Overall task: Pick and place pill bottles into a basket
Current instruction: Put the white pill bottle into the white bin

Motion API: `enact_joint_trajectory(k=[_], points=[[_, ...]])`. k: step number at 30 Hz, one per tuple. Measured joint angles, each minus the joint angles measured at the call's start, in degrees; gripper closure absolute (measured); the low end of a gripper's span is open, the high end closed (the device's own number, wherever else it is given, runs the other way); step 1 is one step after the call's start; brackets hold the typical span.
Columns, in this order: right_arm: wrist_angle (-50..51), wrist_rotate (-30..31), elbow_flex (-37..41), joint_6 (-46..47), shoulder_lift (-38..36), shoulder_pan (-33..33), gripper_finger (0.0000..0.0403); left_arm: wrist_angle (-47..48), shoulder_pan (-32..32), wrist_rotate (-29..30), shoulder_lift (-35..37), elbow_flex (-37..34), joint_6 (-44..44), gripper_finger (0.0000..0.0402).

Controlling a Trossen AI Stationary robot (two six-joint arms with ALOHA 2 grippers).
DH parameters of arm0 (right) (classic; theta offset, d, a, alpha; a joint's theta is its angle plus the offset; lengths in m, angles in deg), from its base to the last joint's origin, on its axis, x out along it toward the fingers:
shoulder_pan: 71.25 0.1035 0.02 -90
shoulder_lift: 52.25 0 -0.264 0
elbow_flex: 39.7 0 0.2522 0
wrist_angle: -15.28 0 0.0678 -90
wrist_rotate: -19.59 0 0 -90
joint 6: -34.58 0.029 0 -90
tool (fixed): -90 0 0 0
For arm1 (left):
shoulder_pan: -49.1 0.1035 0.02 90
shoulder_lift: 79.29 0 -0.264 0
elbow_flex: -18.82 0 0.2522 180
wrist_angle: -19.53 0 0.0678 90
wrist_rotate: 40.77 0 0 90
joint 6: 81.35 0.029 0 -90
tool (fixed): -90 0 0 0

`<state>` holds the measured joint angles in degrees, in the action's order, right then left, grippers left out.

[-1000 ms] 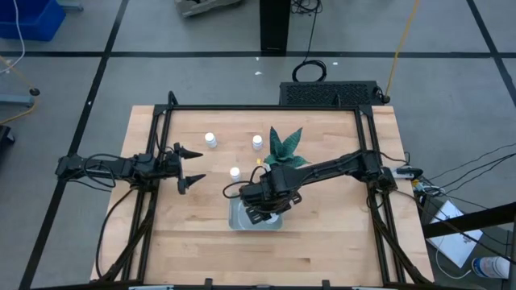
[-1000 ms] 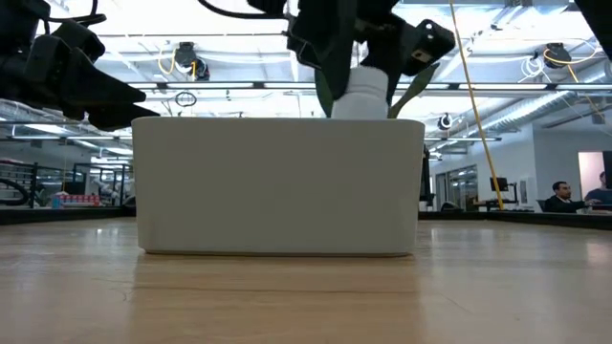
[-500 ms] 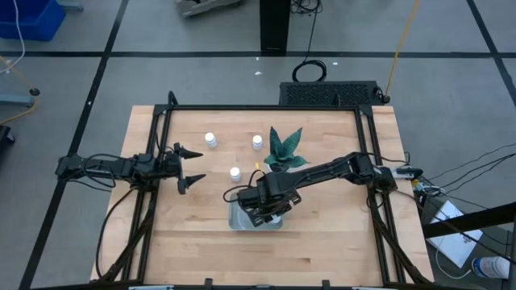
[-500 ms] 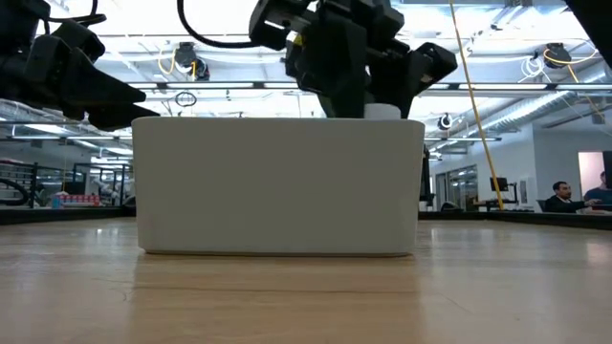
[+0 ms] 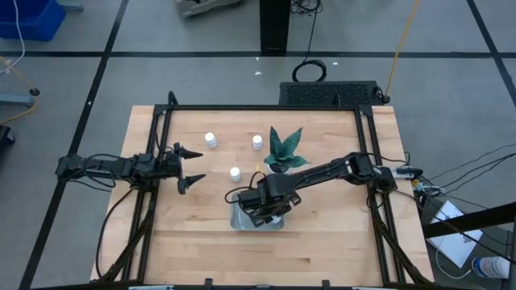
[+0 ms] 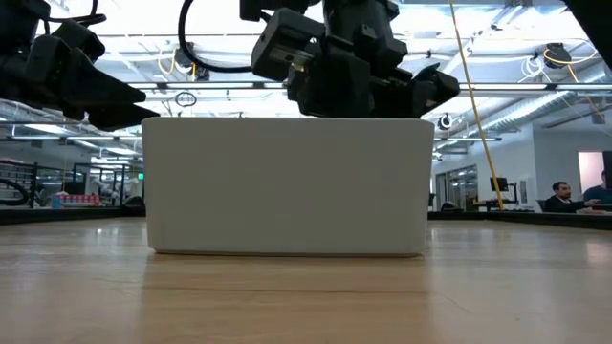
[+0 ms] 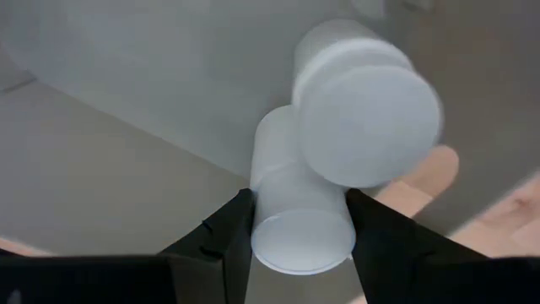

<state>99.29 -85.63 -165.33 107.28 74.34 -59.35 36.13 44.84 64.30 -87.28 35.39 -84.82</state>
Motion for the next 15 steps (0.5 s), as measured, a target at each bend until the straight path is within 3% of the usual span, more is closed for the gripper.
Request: enact_joint_trajectory(k=[6,11,15], points=[[-3.2,0.0,0.0,0.0,0.0,-0.2,0.0247,0.0,0.0,0.0,0.0,0.0,0.0,0.0007],[-3.7,0.0,0.0,0.5,0.0,-0.2,0.0194,0.0,0.0,0.0,0.0,0.0,0.0,0.0007],[-3.8,0.0,0.0,0.6,0.0,-0.2,0.0177,0.0,0.0,0.0,0.0,0.0,0.0,0.0007]])
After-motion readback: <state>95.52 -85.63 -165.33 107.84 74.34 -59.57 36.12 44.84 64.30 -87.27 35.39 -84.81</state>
